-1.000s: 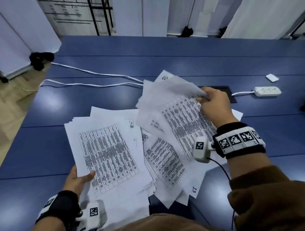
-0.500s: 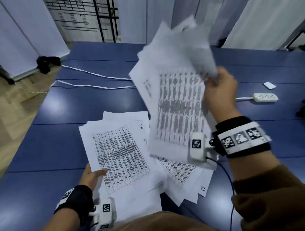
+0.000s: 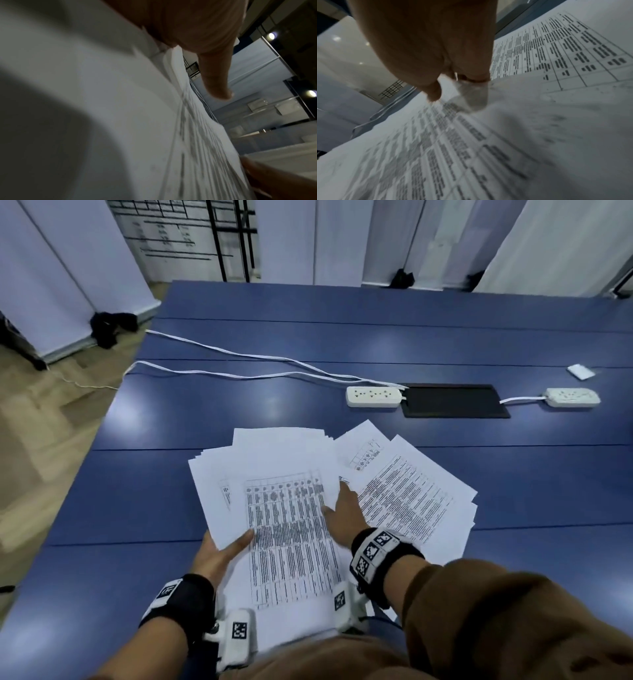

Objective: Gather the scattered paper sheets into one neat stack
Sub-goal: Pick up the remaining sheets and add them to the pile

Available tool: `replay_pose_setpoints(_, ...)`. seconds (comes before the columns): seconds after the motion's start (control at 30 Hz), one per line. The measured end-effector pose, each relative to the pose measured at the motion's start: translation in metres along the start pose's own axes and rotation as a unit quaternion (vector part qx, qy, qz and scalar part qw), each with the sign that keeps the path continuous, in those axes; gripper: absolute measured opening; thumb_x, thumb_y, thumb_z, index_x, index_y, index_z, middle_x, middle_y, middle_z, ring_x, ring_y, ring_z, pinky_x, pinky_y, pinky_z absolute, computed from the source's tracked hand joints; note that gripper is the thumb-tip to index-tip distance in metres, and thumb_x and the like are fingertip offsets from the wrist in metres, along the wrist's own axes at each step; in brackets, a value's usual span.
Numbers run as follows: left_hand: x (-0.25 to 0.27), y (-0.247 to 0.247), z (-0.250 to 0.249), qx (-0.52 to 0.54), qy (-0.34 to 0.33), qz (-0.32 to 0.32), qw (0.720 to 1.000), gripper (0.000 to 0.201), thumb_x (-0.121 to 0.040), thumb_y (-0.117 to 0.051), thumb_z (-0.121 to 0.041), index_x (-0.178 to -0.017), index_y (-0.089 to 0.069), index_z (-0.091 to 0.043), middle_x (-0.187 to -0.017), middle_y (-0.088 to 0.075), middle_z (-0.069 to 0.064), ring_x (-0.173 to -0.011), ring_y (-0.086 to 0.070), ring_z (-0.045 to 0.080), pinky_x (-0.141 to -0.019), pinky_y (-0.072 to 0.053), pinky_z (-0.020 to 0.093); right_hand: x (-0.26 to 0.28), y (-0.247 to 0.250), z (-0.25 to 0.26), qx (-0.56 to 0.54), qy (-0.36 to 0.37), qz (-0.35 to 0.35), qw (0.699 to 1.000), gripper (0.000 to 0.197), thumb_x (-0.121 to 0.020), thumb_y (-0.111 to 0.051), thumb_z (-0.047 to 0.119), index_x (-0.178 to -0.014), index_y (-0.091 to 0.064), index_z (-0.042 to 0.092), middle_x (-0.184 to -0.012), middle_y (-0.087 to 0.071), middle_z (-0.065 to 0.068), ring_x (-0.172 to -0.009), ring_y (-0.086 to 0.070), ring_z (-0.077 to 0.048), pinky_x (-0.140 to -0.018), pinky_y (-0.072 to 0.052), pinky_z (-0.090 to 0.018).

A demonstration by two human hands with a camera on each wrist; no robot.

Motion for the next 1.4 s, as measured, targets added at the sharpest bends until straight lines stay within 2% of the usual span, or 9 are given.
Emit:
replay_pose_setpoints(0.13, -0.007, 0.007, 0.01, -0.062, 0.017, -0.007, 0.998, 0.12, -0.042, -0.095, -0.033, -0.142, -0.031, -0.014, -0.136, -0.049, 0.003, -0.128, -0.046, 0.027, -0.111, -0.032, 0.046, -0.003, 0.003, -0.003, 0.106, 0.019, 0.072, 0.992, 0.065, -0.099, -0.041, 0.049, -0.154, -0.014, 0.029, -0.138, -0.029, -0.016, -0.13, -0.029, -0.038, -0.112, -0.029, -0.043)
replay_pose_setpoints(0.2, -0.01, 0.01, 0.015, -0.041, 0.037, 0.002, 0.998, 0.118, -0.039, -0.096, -0.028, -0.138, -0.033, -0.018, -0.141, -0.047, 0.004, -0.129, -0.045, 0.029, -0.112, -0.03, 0.05, -0.005, 0.028, -0.018, 0.083, -0.004, -0.017, 0.996, 0.067, -0.095, -0.046, 0.052, -0.153, -0.017, 0.035, -0.135, -0.032, -0.014, -0.128, -0.032, -0.035, -0.108, -0.032, -0.045)
replay_pose_setpoints(0.3, -0.02, 0.019, 0.023, -0.058, 0.043, 0.006, 0.997, 0.134, -0.027, -0.098, -0.038, -0.141, -0.03, -0.021, -0.145, -0.046, 0.008, -0.131, -0.045, 0.03, -0.112, -0.03, 0.053, 0.009, 0.078, -0.065, 0.031, -0.2, -0.249, 0.947, 0.075, -0.084, -0.063, 0.049, -0.144, -0.03, 0.02, -0.135, -0.037, -0.015, -0.126, -0.036, -0.033, -0.102, -0.036, -0.051)
replay_pose_setpoints(0.43, -0.02, 0.017, 0.018, -0.047, 0.028, 0.004, 0.999, 0.116, -0.046, -0.091, -0.016, -0.144, -0.029, -0.018, -0.146, -0.045, 0.009, -0.132, -0.043, 0.029, -0.113, -0.029, 0.051, 0.035, 0.105, -0.12, 0.004, -0.4, -0.273, 0.875, 0.103, -0.061, -0.079, 0.063, -0.129, -0.036, 0.0, -0.133, -0.041, -0.023, -0.124, -0.038, -0.036, -0.105, -0.034, -0.044)
replay_pose_setpoints(0.63, -0.022, 0.021, 0.021, -0.07, 0.034, 0.007, 0.997, 0.131, -0.039, -0.096, -0.03, -0.146, -0.023, -0.02, -0.149, -0.04, 0.007, -0.134, -0.04, 0.027, -0.113, -0.027, 0.05, 0.028, 0.103, -0.135, -0.124, -0.376, -0.252, 0.883, 0.094, -0.06, -0.09, 0.037, -0.127, -0.036, -0.001, -0.123, -0.057, -0.023, -0.112, -0.057, -0.041, -0.092, -0.052, -0.049)
replay_pose_setpoints(0.77, -0.024, 0.024, 0.025, -0.082, 0.047, -0.006, 0.995, 0.144, -0.031, -0.098, -0.039, -0.148, -0.017, -0.02, -0.152, -0.035, 0.007, -0.137, -0.037, 0.029, -0.113, -0.026, 0.052, 0.035, 0.103, -0.129, -0.101, -0.42, -0.248, 0.867, 0.097, -0.058, -0.089, 0.044, -0.129, -0.037, 0.004, -0.136, -0.039, -0.019, -0.122, -0.044, -0.038, -0.098, -0.044, -0.045)
replay_pose_setpoints(0.97, -0.018, 0.017, 0.019, -0.075, 0.024, -0.01, 0.997, 0.113, -0.047, -0.092, -0.023, -0.142, -0.03, -0.022, -0.148, -0.042, 0.008, -0.133, -0.041, 0.03, -0.112, -0.028, 0.054, 0.03, 0.096, -0.115, -0.14, -0.394, -0.241, 0.876, 0.115, -0.06, -0.092, 0.027, -0.145, -0.017, 0.007, -0.146, -0.028, -0.022, -0.131, -0.038, -0.04, -0.104, -0.04, -0.047)
replay_pose_setpoints(1.2, -0.016, 0.014, 0.017, -0.068, 0.021, -0.011, 0.997, 0.108, -0.05, -0.088, -0.019, -0.142, -0.031, -0.024, -0.146, -0.044, 0.005, -0.132, -0.042, 0.03, -0.112, -0.029, 0.054, 0.045, 0.107, -0.13, -0.194, -0.427, -0.221, 0.855, 0.08, -0.073, -0.083, 0.027, -0.134, -0.035, 0.005, -0.142, -0.032, -0.019, -0.112, -0.051, -0.037, -0.082, -0.044, -0.039)
replay_pose_setpoints(1.4, -0.016, 0.018, 0.018, -0.061, 0.041, -0.003, 0.997, 0.115, -0.047, -0.09, -0.026, -0.143, -0.028, -0.029, -0.148, -0.041, 0.002, -0.134, -0.039, 0.028, -0.112, -0.026, 0.054, 0.037, 0.117, -0.125, -0.218, -0.248, -0.318, 0.889, 0.034, -0.088, -0.069, 0.014, -0.119, -0.059, 0.003, -0.101, -0.061, -0.012, -0.088, -0.057, -0.03, -0.081, -0.051, -0.038)
Point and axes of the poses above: each hand's wrist, its own x-axis away from the middle knuckle, its own y-axis out of the back of the hand, z = x × y, the point moved 4 cm from there along -x, towards the middle knuckle
